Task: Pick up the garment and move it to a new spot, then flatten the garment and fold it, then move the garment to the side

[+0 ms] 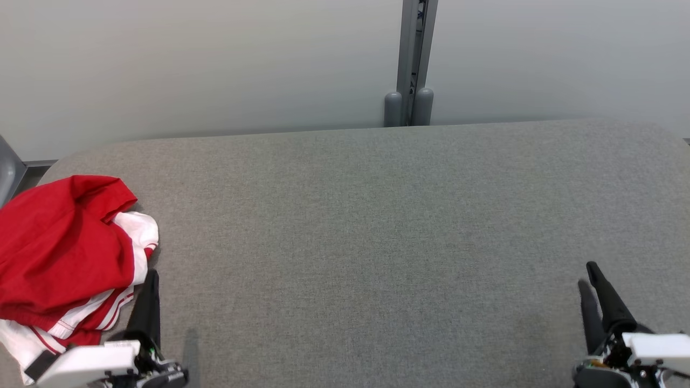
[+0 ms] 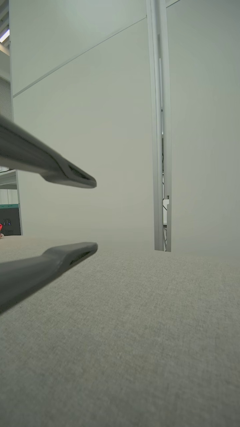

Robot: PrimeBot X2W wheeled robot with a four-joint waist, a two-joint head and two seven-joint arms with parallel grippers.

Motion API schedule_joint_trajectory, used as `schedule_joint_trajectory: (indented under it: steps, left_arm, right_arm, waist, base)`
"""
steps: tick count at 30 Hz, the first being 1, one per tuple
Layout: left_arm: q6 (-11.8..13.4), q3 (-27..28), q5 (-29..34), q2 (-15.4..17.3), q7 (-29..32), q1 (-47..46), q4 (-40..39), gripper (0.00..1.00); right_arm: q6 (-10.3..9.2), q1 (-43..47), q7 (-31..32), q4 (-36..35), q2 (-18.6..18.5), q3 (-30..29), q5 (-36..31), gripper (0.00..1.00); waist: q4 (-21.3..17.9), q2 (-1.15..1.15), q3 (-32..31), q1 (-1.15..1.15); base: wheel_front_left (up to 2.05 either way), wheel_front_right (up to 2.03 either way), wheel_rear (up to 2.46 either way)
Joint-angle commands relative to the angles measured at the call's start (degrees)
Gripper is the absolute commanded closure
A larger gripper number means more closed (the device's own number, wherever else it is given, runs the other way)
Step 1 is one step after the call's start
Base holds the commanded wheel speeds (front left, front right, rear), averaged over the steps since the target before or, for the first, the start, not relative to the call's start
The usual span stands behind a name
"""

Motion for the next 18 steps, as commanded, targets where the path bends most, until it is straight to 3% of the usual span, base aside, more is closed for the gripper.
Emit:
schedule_joint_trajectory:
  steps: [1, 11, 18]
  left_arm:
    - [0.0, -0.04, 0.01, -0.04, -0.03, 0.14, 0.12, 0.0]
    - [-0.01, -2.72, 2.19, 0.12, -2.96, 0.06, -0.5, 0.0]
    - [0.03, -3.57, 7.71, 0.23, -4.82, -0.26, -1.4, 0.0]
  right_arm:
    - [0.0, 0.12, -0.03, 0.1, 0.04, 0.03, 0.0, 0.0]
    - [0.01, 0.48, -2.97, -0.43, -0.15, 1.25, -1.66, 0.0]
    - [0.02, 0.63, -4.84, -1.33, -0.27, 0.79, -6.42, 0.0]
  waist:
    - [0.0, 0.0, 0.0, 0.0]
    - [0.01, 0.0, 0.02, 0.0]
    - [0.03, 0.0, 0.0, 0.0]
  base:
    - [0.0, 0.0, 0.0]
    - [0.0, 0.0, 0.0]
    - [0.0, 0.0, 0.0]
